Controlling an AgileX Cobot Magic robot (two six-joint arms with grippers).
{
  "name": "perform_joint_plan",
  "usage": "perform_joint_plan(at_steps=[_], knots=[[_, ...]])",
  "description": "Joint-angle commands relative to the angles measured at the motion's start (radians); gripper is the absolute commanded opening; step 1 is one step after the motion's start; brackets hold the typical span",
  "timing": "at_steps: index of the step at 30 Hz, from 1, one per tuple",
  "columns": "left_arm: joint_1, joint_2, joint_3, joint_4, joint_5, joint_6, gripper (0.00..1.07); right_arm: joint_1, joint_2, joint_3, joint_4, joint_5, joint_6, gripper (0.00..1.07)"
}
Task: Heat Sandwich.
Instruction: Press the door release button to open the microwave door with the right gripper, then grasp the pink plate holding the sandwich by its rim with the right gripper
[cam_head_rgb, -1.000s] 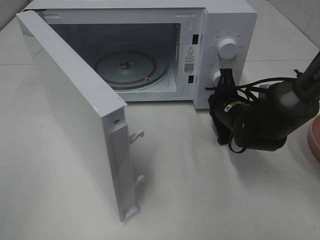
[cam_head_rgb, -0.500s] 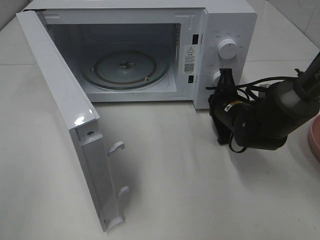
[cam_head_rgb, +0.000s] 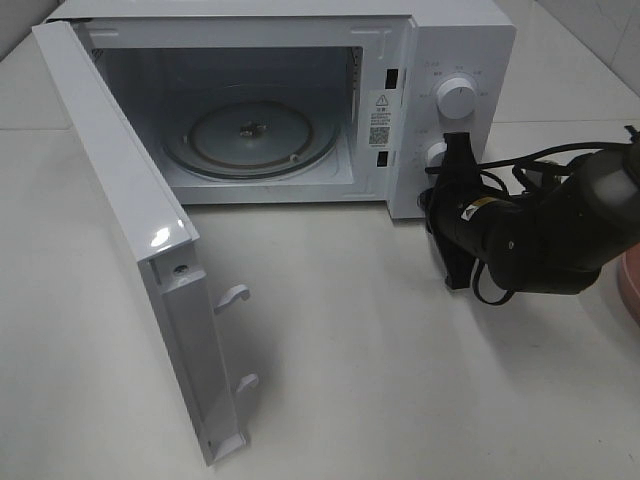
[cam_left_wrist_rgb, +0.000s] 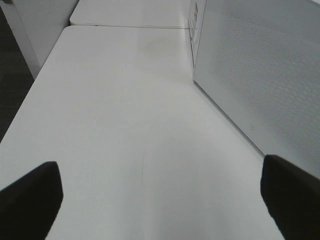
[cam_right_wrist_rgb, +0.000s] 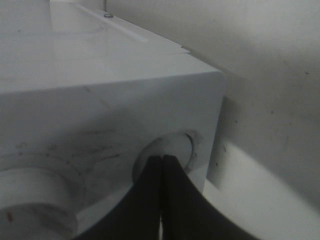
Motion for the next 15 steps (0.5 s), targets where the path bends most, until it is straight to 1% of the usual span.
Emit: perform_joint_plan(at_steps=[1, 4, 8, 9, 14, 15], knots=[[0.003, -0.029, 0.002, -0.008, -0.005, -0.001, 1.01, -0.004, -0.045, 0.018, -0.037, 0.03, -0.02, 0.0], [0.003, -0.029, 0.002, -0.008, -0.005, -0.001, 1.01, -0.004, -0.058, 0.034, -0.043, 0.037, -0.02, 0.0], [0.003, -0.029, 0.002, -0.008, -0.005, -0.001, 1.01, -0.004, -0.113, 0.07, -0.052, 0.113, -0.049, 0.0], [0.003, -0.029, 0.002, -0.008, -0.005, -0.001, 1.01, -0.004, -0.146, 0.085, -0.05, 0.166, -0.082, 0.01], [0.003, -0.029, 0.002, -0.008, -0.005, -0.001, 1.01, -0.004, -0.202, 0.103, -0.048, 0.255, -0.15, 0.02], [0.003, -0.029, 0.002, -0.008, -0.005, -0.001, 1.01, -0.004, -0.238, 0.106, -0.047, 0.346, -0.215, 0.02]])
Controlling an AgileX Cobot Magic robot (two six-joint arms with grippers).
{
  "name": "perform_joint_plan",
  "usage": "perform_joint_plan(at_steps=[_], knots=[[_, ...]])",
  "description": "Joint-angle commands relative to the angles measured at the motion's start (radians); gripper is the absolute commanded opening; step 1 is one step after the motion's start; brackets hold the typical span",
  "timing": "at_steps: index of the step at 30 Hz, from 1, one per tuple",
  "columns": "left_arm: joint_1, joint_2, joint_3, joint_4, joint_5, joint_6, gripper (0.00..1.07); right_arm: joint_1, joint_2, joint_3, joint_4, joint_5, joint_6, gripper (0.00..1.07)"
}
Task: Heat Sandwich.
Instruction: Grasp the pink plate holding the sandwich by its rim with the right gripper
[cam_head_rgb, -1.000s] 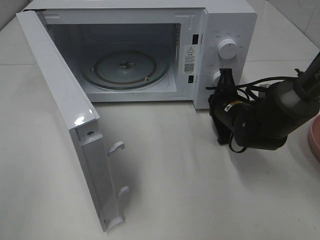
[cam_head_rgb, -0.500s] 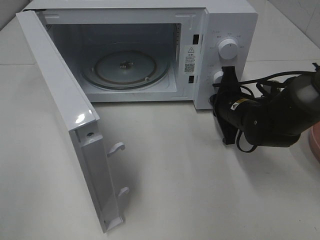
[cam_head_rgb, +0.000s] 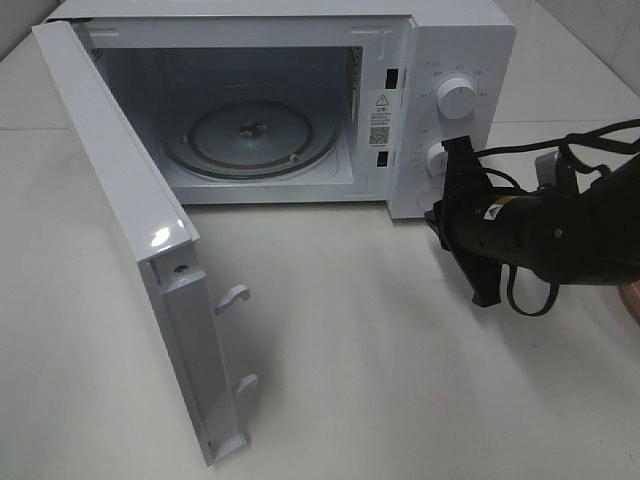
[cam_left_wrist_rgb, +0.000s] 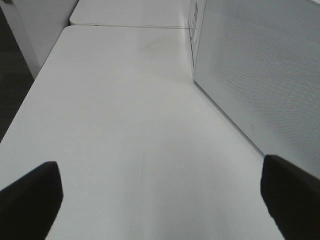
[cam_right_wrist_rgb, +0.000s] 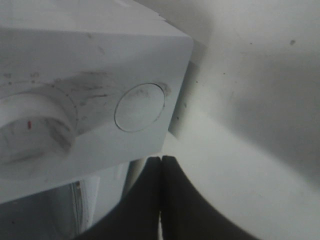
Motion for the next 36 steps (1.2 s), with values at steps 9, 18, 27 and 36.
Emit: perform_joint_plan(at_steps=[9, 18, 27, 36], knots=[[0.003, -0.029, 0.002, -0.008, -0.005, -0.001, 1.01, -0.007, -0.21, 0.006, -0.007, 0.499, -0.541, 0.05], [0.003, -0.029, 0.002, -0.008, -0.005, -0.001, 1.01, -0.007, -0.323, 0.005, -0.008, 0.691, -0.961, 0.07], [0.003, -0.029, 0.002, -0.008, -0.005, -0.001, 1.01, -0.007, -0.407, 0.005, -0.098, 0.955, -1.331, 0.09], [0.003, -0.029, 0.002, -0.008, -0.005, -0.001, 1.01, -0.007, -0.446, 0.005, -0.318, 1.2, -1.356, 0.13]])
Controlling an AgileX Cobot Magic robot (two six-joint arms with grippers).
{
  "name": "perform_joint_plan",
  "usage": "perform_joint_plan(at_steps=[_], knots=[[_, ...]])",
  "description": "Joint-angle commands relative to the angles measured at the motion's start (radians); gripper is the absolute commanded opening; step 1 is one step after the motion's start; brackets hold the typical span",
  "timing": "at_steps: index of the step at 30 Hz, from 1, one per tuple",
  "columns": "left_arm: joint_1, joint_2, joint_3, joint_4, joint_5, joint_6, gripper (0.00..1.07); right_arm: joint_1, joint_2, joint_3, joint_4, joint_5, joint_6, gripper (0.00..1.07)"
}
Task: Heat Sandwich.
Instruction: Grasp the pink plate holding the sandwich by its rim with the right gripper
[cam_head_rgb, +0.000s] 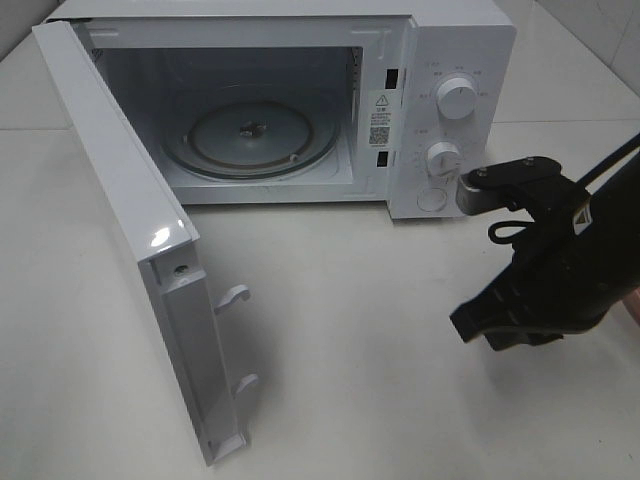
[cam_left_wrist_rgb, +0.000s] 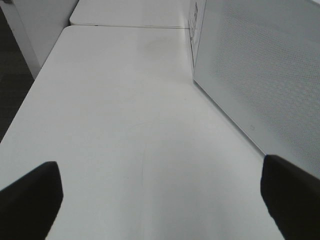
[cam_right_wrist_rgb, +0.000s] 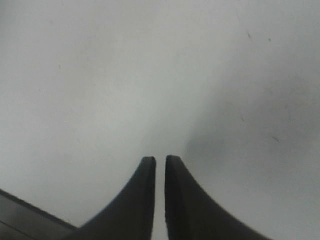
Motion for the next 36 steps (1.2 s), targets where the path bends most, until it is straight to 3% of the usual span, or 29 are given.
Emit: perform_joint_plan(at_steps=[1, 4, 9, 12, 13, 14, 17, 18, 19, 21, 36], knots=[[0.003, -0.029, 0.002, -0.008, -0.005, -0.001, 1.01, -0.007, -0.024, -0.004, -0.093, 0.085, -0.016, 0.13], [0.003, -0.029, 0.002, -0.008, -0.005, -0.001, 1.01, -0.007, -0.032, -0.013, -0.12, 0.12, -0.016, 0.14], [0.003, -0.029, 0.002, -0.008, -0.005, -0.001, 1.01, -0.086, -0.035, -0.091, -0.137, 0.25, 0.011, 0.23], [0.003, -0.029, 0.002, -0.008, -0.005, -0.001, 1.01, -0.133, -0.035, -0.133, -0.152, 0.291, 0.015, 0.42], [0.003, -0.029, 0.002, -0.008, -0.005, -0.001, 1.01, -0.133, -0.035, -0.133, -0.152, 0.291, 0.015, 0.42], [0.003, -0.029, 0.002, -0.008, -0.005, -0.001, 1.01, -0.162, -0.035, -0.154, -0.182, 0.304, 0.015, 0.57], [0.003, -0.029, 0.002, -0.008, -0.005, -0.001, 1.01, -0.208, -0.034, -0.175, -0.217, 0.304, 0.015, 0.81], [0.003, -0.029, 0.002, -0.008, -0.005, -0.001, 1.01, -0.208, -0.034, -0.175, -0.217, 0.304, 0.015, 0.81], [0.003, -0.029, 0.002, -0.008, -0.005, -0.001, 1.01, -0.235, -0.034, -0.182, -0.221, 0.303, 0.013, 0.94], [0.003, -0.029, 0.002, -0.008, -0.005, -0.001, 1.01, -0.261, -0.034, -0.186, -0.228, 0.303, 0.006, 1.04], [0.003, -0.029, 0.002, -0.008, -0.005, -0.001, 1.01, -0.404, 0.062, -0.214, -0.24, 0.285, 0.022, 0.99]])
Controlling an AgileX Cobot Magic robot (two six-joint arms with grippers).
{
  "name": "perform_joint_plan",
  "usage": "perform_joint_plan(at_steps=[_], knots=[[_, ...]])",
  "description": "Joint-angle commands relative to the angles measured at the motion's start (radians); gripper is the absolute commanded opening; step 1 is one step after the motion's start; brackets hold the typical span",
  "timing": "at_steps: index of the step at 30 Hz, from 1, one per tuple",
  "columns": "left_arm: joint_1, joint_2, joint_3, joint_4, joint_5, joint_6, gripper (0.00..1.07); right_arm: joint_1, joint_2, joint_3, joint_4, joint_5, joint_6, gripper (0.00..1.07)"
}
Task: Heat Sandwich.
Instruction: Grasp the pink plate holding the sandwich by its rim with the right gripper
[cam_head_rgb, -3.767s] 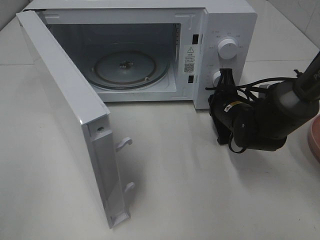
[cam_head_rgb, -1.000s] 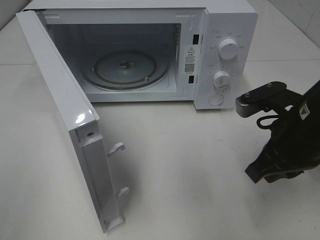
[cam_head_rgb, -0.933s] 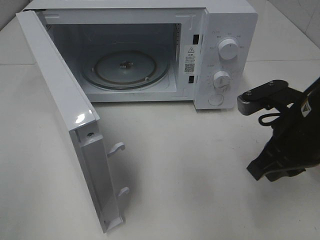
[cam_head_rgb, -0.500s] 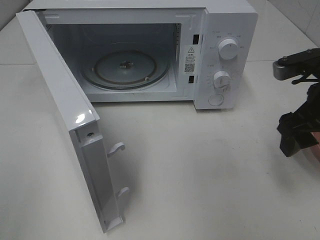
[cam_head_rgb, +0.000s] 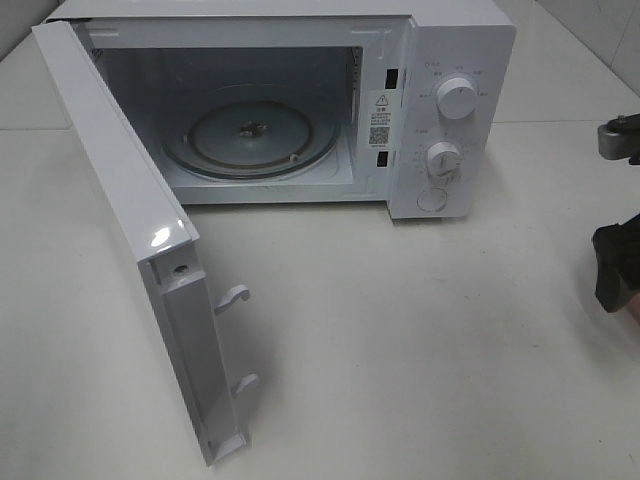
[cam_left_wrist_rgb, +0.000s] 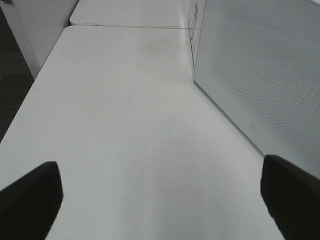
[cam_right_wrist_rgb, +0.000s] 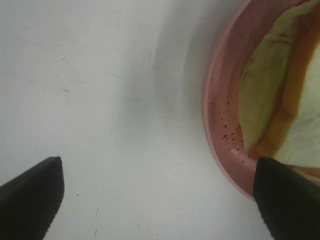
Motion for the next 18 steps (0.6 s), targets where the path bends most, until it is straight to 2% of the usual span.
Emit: perform_joint_plan(at_steps=[1, 9, 18], knots=[[0.003, -0.029, 0.002, -0.008, -0.005, -0.001, 1.01, -0.023, 0.049, -0.039, -0.014, -0.01, 0.011, 0.99], [0.003, -0.029, 0.002, -0.008, -0.005, -0.001, 1.01, -0.051, 0.138, -0.086, -0.034, -0.03, 0.013, 0.95], [0.003, -0.029, 0.002, -0.008, -0.005, -0.001, 1.01, -0.051, 0.214, -0.088, -0.031, -0.096, 0.014, 0.93]])
